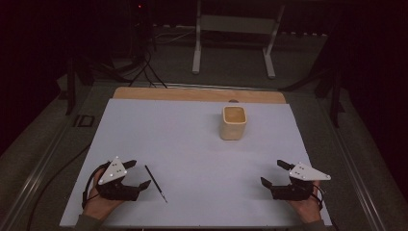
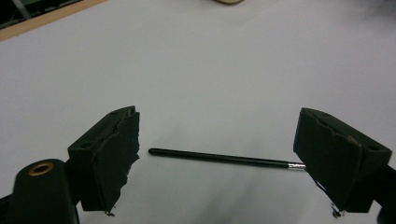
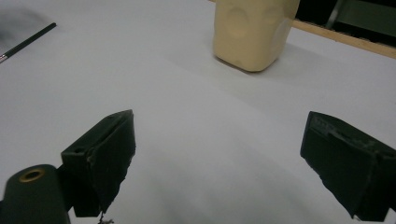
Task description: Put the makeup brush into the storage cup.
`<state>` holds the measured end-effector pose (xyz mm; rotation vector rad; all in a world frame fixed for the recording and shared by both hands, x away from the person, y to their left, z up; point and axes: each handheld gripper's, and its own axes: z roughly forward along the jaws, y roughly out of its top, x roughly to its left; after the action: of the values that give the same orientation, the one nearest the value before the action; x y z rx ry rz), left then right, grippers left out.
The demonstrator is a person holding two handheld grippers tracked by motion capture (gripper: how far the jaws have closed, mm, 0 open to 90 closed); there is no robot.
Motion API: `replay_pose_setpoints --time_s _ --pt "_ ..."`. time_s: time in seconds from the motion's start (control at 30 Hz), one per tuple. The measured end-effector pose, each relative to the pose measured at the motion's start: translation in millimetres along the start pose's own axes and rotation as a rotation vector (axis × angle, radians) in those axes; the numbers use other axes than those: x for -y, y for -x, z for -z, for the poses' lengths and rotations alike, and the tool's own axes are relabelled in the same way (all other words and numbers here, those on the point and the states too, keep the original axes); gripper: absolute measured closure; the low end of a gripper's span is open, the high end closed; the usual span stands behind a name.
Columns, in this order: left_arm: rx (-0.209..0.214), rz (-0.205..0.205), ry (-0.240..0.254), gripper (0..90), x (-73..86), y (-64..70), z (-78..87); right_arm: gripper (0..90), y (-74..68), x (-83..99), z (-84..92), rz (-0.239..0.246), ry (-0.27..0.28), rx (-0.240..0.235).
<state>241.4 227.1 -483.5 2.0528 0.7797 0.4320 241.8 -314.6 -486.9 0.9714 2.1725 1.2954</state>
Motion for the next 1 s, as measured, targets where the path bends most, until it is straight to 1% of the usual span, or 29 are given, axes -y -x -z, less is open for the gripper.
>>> replay_pose_setpoints --time_s 0.17,0.27,0.43,0.53,0.67,0.8,0.9,1.0 --pt "0.018 0.016 -0.012 15.2 0.4 -3.3 -2.1 10.1 0.8 -0.1 0.8 -0.004 0.003 0.005" --pt "0.025 0.014 -0.015 15.3 -1.0 -3.5 -1.9 10.1 0.9 -0.1 1.0 -0.006 0.004 0.006" --pt "0.044 -0.006 -0.032 15.3 -5.1 -2.5 -4.0 10.1 0.7 -0.1 0.7 -0.005 0.003 0.006" --pt "0.053 -0.024 -0.050 15.3 -7.8 -1.1 -6.1 10.1 1.0 0.0 1.2 -0.007 0.005 0.007" --pt "0.063 -0.045 -0.061 15.3 -12.5 -0.1 -7.3 10.1 1.2 0.0 1.5 -0.006 0.006 0.006" --pt "0.080 -0.075 -0.094 15.7 -17.6 -0.6 -9.6 10.1 1.2 -0.1 1.7 -0.005 0.006 0.008" --pt "0.087 -0.095 -0.110 15.9 -21.0 -1.1 -11.1 10.1 1.4 -0.1 2.4 -0.007 0.010 0.009" --pt "0.111 -0.113 -0.118 15.8 -24.2 -1.3 -11.3 10.1 1.5 0.0 2.5 -0.009 0.009 0.009"
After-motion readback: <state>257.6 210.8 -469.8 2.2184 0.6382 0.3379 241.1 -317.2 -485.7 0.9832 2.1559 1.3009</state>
